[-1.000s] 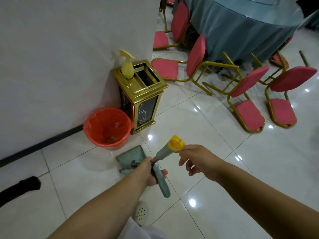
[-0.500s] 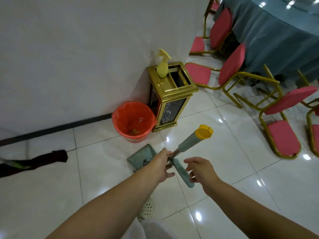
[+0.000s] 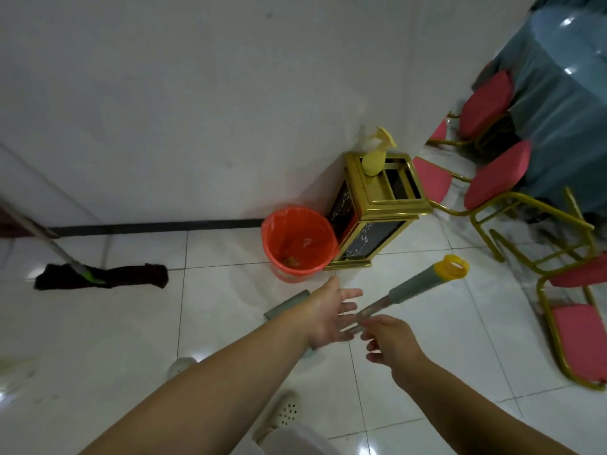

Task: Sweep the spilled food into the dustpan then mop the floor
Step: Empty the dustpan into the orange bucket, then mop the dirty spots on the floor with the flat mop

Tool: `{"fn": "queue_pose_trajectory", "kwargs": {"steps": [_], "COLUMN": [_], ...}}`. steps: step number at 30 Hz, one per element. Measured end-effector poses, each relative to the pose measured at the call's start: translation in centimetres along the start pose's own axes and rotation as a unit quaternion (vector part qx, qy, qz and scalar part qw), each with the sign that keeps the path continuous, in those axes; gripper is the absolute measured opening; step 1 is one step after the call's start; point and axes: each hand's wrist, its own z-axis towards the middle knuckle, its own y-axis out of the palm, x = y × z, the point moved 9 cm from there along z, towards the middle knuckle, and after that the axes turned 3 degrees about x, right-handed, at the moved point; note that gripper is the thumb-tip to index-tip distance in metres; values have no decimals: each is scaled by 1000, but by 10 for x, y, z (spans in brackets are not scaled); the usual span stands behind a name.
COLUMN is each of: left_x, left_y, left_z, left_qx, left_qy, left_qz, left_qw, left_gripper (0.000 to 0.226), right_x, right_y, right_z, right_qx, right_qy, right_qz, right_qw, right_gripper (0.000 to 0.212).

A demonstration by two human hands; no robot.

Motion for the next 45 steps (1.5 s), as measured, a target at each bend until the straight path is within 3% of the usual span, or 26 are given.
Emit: {"fn": "queue_pose_trajectory", "kwargs": {"steps": [4, 11, 17, 22, 35, 40, 45], "left_x": [38, 100, 117, 101, 61, 64, 99], "left_y": [-51, -248, -415, -516, -639, -672, -694], "left_z": [-43, -148, -248, -322, -399, -414, -427], "left_qx": [10, 105, 193, 265, 321, 355, 366], "left_qy": [49, 156, 237, 276, 304, 309, 327], "left_qz": [-25, -150, -297, -382, -562, -616, -647], "left_qw": [998, 971, 905, 841, 700, 632, 584], "left_gripper": [73, 70, 58, 48, 40, 37, 36], "right_x": [-21, -103, -178, -226, -337, -394, -465], "right_y": [33, 173, 351, 483, 680, 751, 824], "right_z": [-9, -56, -109, -166, -260, -281, -284], "right_qx": [-18, -77, -186, -252, -351, -411, -433], "right_qy": [4, -59, -64, -135, -261, -283, -281], "right_qz": [-25, -81, -87, -148, -242, -273, -232], "right_qw": [1000, 992, 977, 947, 866, 822, 824], "right_gripper": [9, 6, 8, 13, 22, 15, 12]}}
